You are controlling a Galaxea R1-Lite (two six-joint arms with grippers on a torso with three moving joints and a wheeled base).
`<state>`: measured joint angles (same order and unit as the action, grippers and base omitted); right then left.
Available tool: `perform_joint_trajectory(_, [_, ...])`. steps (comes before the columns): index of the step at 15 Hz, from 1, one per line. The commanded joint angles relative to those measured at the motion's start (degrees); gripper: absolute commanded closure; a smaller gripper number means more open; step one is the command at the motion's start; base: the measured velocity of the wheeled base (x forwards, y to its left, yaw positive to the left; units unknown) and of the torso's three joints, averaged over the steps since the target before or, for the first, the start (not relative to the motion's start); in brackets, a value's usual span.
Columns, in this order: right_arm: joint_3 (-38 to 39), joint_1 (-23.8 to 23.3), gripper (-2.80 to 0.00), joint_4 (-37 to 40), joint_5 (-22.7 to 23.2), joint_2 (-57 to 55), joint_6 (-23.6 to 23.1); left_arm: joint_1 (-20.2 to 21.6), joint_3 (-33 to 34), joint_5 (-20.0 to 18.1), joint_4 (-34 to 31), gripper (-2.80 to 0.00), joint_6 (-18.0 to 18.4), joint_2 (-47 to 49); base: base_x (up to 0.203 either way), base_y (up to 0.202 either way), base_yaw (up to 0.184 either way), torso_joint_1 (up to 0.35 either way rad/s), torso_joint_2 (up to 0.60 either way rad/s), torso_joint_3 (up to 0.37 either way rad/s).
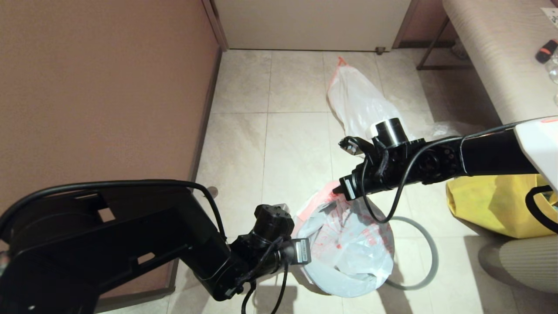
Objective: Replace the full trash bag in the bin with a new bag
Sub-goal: Put the new garbage bag on the trash can
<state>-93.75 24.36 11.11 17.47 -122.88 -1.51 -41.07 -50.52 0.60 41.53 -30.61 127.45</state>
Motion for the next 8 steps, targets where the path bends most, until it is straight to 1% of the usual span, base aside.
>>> perform_joint_trajectory(1, [-4.6,-0.31,0.0,2.51,0.29,-3.32,-0.07,-0.06,0.24,0.02,0.22,0.0,-0.24,-0.19,0.0,0.0,0.0,0.0,0.0,0.0])
perform_joint_trajectory(3, [-10.43,-0.49,0.0,7.77,0.57,-5.84,-0.18,-0.06,0.81,0.02,2.09,0.0,-0.15,-0.1,0.0,0.0,0.0,0.0,0.0,0.0])
perform_joint_trajectory(6, [-15.84,-0.6,0.0,14.17,0.61,-8.99,-1.47,-0.08,1.47,0.05,2.94,0.0,-0.15,-0.16,0.0,0.0,0.0,0.0,0.0,0.0])
perform_joint_trajectory(8, [-18.98,-0.53,0.0,15.94,0.34,-11.39,-2.46,-0.16,1.56,0.11,2.96,0.0,-0.06,-0.19,0.0,0.0,0.0,0.0,0.0,0.0])
